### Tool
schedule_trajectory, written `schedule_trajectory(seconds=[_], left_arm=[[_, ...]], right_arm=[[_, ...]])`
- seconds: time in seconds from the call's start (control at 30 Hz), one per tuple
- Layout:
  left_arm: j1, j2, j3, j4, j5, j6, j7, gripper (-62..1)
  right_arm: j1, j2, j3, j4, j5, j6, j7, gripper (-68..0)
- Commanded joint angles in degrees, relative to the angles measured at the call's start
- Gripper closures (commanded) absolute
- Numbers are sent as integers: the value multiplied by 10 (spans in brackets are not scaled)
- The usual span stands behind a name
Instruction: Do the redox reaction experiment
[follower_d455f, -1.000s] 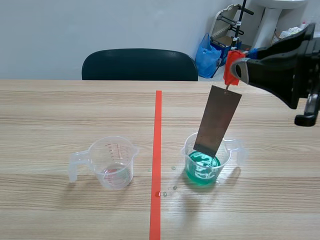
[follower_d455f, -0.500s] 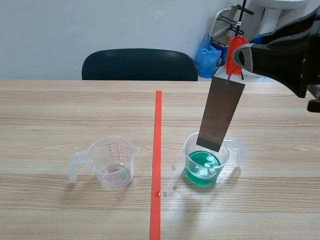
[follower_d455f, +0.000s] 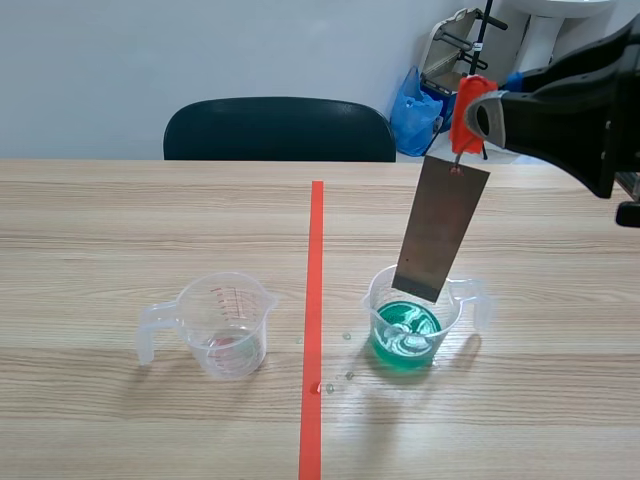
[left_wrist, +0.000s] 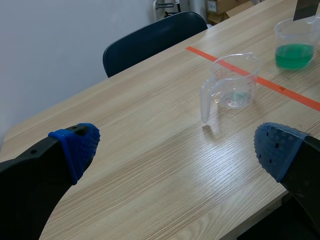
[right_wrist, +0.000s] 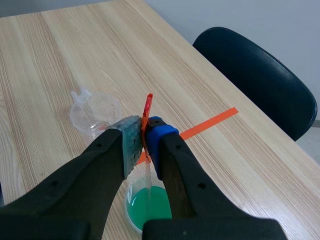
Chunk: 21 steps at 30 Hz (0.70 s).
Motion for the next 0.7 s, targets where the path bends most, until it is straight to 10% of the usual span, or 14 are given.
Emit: schedule_trajectory(seconds=[0.0,0.67], left_arm=[[1,2,0,5,-8,1,-10,-623],[1,2,0,5,-8,1,-10,-623]], right_arm=[[9,6,8,9,11,4,7,-9],[8,6,25,9,21,4,7,-9]])
